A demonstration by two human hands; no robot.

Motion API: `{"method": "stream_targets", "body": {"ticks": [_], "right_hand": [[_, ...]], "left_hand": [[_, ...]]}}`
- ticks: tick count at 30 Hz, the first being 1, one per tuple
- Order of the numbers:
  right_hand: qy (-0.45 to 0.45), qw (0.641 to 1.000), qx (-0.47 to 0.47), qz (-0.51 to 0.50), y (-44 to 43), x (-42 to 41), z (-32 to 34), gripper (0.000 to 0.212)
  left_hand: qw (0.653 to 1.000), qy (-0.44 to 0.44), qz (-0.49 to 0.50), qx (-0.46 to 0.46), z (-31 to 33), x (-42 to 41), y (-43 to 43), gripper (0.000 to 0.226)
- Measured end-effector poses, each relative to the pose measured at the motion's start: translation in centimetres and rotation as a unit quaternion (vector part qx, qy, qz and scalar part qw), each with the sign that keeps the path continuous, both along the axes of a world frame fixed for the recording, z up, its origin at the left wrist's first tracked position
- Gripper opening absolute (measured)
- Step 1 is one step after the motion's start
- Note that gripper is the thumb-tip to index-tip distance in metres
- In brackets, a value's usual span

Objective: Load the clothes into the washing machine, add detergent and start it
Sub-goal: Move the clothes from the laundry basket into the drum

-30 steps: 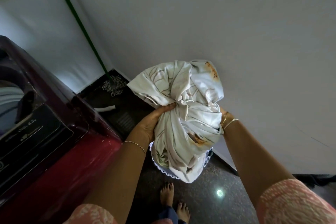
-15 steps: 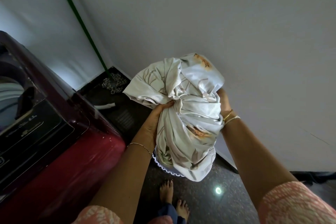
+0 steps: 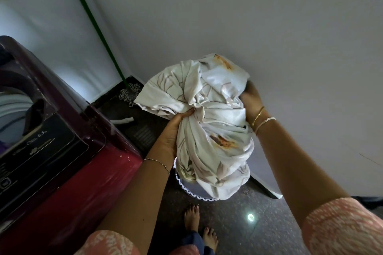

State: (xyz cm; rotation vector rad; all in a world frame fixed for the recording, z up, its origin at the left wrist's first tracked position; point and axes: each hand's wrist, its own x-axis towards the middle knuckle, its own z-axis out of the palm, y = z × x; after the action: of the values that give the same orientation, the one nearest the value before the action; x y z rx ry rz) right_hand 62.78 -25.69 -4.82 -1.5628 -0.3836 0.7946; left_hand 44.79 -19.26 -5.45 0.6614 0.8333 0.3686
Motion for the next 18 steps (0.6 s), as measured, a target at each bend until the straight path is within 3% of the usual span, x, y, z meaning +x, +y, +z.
{"method": "stream_targets", "body": {"ticks": [3, 5, 7, 9, 13, 17, 18], "right_hand": [[-0.028, 0.995, 0.065, -0.064, 0.5, 1.1, 1.7, 0.063], [-0.083, 0.995, 0.060, 0.010, 1.2, 0.9, 3.1, 0.071], [-0.168, 0.977, -0.006, 0.131, 2.0, -0.4, 4.1, 0.060], [-0.176, 0.963, -0.054, 0.197, 2.7, -0.6, 3.5, 0.056], [0.038, 0.974, -0.098, 0.200, 2.7, -0.4, 3.0, 0.059], [0.050, 0.957, -0.102, 0.266, 2.4, 0.4, 2.4, 0.008], [0.043, 0.959, -0.105, 0.260, 2.7, 0.7, 2.0, 0.011]], "left_hand": [[1.000, -0.024, -0.004, -0.011, -0.6, 0.2, 0.4, 0.024], [1.000, -0.014, -0.010, -0.016, -0.9, 0.4, 0.5, 0.032], [1.000, -0.005, -0.008, -0.010, -1.2, 0.7, 0.4, 0.040], [1.000, -0.007, -0.009, -0.003, -1.2, 0.8, 0.3, 0.046], [1.000, 0.002, -0.015, 0.016, -1.0, 0.7, 0.7, 0.047], [0.997, 0.014, -0.033, 0.075, -0.5, 0.9, 1.7, 0.044], [0.995, 0.018, -0.037, 0.089, -0.3, 0.9, 2.0, 0.043]]}}
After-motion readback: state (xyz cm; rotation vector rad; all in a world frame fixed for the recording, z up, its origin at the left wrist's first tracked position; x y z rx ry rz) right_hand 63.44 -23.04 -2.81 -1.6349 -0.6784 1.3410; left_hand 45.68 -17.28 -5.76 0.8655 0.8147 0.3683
